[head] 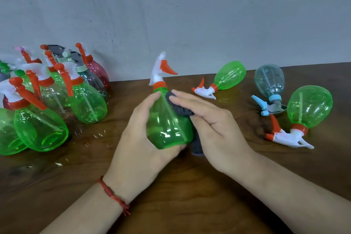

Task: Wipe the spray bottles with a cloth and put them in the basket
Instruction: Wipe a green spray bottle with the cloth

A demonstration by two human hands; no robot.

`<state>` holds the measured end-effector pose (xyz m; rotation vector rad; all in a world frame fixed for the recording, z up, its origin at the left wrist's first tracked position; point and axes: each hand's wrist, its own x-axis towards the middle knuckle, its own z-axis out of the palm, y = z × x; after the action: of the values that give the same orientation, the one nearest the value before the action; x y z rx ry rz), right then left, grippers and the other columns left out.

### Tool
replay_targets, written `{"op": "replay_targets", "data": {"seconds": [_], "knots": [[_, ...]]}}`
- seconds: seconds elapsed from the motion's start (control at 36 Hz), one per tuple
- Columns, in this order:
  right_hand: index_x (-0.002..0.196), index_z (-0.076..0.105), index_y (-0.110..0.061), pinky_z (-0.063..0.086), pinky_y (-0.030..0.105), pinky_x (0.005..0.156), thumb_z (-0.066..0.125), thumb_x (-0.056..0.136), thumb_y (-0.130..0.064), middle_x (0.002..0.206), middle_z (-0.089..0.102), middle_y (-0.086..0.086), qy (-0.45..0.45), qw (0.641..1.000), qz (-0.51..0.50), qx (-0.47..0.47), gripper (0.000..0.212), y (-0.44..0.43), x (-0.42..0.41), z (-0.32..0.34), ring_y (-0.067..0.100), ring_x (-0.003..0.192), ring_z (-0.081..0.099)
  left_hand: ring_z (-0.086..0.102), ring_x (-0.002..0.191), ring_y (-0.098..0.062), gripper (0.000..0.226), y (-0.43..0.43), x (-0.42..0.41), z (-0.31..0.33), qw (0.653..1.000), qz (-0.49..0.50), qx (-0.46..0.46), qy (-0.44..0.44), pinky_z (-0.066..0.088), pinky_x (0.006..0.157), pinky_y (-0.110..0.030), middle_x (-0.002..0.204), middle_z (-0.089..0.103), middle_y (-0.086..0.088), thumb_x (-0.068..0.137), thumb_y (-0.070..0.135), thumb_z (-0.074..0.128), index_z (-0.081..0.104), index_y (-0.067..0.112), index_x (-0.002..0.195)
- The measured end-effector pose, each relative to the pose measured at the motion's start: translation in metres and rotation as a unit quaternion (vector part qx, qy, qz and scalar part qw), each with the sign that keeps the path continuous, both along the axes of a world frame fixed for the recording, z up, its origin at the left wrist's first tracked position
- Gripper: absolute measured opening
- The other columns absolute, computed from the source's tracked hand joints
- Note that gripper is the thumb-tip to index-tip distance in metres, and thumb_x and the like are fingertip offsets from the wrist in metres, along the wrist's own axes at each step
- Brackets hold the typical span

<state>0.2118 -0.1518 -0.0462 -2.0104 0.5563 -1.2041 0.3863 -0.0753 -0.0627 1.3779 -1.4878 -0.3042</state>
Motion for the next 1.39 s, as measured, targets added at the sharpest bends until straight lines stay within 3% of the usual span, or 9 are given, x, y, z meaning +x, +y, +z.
{"op": "replay_targets", "data": {"seconds": [0.14,0.25,0.5,0.61,0.72,0.83,1.06,1.25,1.39], "knots": [[0.130,0.073,-0.015,0.050,0.033,0.111,0.036,0.103,0.012,0.128,0.075,-0.006,-0.127,0.965,0.045,0.224,0.053,-0.004,0.001,0.010,0.010,0.125,0.067,0.057,0.141,-0.022,0.117,0.000,-0.004,0.001,0.999,-0.050,-0.008,0.017,0.051,0.114,-0.043,0.156,0.051,0.007,0.064,0.015,0.103,0.039,0.034,0.160],[0.128,0.073,-0.014,0.052,0.030,0.108,0.036,0.103,0.012,0.124,0.077,-0.002,-0.153,0.951,0.049,0.263,0.051,-0.006,0.002,0.009,0.014,0.121,0.070,0.057,0.141,-0.025,0.116,-0.001,-0.001,0.002,0.997,-0.074,0.009,0.031,0.051,0.114,-0.047,0.159,0.049,0.007,0.066,0.014,0.102,0.039,0.037,0.160],[0.133,0.072,-0.016,0.040,0.026,0.119,0.039,0.100,0.012,0.142,0.066,-0.009,-0.050,0.994,-0.011,0.093,0.054,-0.009,0.000,-0.001,0.003,0.138,0.055,0.058,0.138,-0.012,0.105,0.000,-0.007,0.000,0.997,-0.054,0.010,-0.053,0.051,0.113,-0.037,0.154,0.053,0.015,0.074,0.023,0.098,0.039,0.038,0.160],[0.133,0.073,-0.015,0.040,0.015,0.114,0.039,0.100,0.016,0.145,0.064,-0.010,-0.013,0.999,-0.020,0.045,0.056,-0.007,-0.002,0.000,-0.003,0.137,0.054,0.054,0.142,-0.011,0.106,0.000,-0.008,-0.001,0.998,-0.025,0.000,-0.062,0.048,0.116,-0.033,0.154,0.052,0.015,0.071,0.023,0.099,0.041,0.032,0.160],[0.134,0.073,-0.019,0.045,0.003,0.089,0.042,0.103,0.012,0.148,0.061,-0.015,0.026,1.000,-0.002,0.011,0.053,-0.005,-0.004,0.000,-0.019,0.109,0.058,0.062,0.133,-0.011,0.111,-0.003,-0.002,-0.003,1.000,0.013,0.023,-0.006,0.052,0.112,-0.039,0.147,0.060,0.015,0.066,0.020,0.101,0.041,0.042,0.157],[0.136,0.072,-0.016,0.043,0.025,0.118,0.044,0.101,0.009,0.150,0.060,-0.008,0.071,0.996,0.007,-0.055,0.051,0.001,0.000,-0.003,-0.001,0.139,0.052,0.069,0.122,-0.008,0.107,-0.008,0.014,-0.002,0.997,0.034,0.032,0.059,0.056,0.107,-0.043,0.136,0.068,0.016,0.064,0.015,0.103,0.047,0.041,0.152],[0.138,0.070,-0.015,0.040,0.027,0.120,0.044,0.101,0.010,0.151,0.059,-0.007,0.070,0.994,0.019,-0.078,0.051,0.004,0.001,-0.003,0.001,0.143,0.050,0.068,0.127,-0.017,0.106,-0.012,0.022,-0.006,0.994,0.041,0.028,0.096,0.055,0.108,-0.048,0.141,0.067,0.008,0.065,0.033,0.104,0.047,0.042,0.153],[0.131,0.074,-0.016,0.042,0.026,0.118,0.039,0.101,0.014,0.142,0.066,-0.013,-0.030,0.995,0.007,0.090,0.055,-0.009,0.000,0.002,-0.001,0.137,0.055,0.051,0.144,-0.010,0.114,-0.003,0.001,-0.004,0.997,-0.011,-0.001,-0.082,0.042,0.119,-0.026,0.153,0.050,0.014,0.065,0.023,0.102,0.041,0.034,0.161],[0.127,0.076,-0.017,0.052,0.039,0.105,0.035,0.103,0.009,0.129,0.074,-0.009,-0.112,0.959,0.042,0.257,0.054,-0.011,-0.001,0.005,0.010,0.126,0.066,0.054,0.144,-0.013,0.120,-0.002,0.004,-0.004,0.998,-0.063,0.022,0.004,0.047,0.118,-0.038,0.156,0.050,0.019,0.066,0.025,0.104,0.034,0.041,0.162]]}}
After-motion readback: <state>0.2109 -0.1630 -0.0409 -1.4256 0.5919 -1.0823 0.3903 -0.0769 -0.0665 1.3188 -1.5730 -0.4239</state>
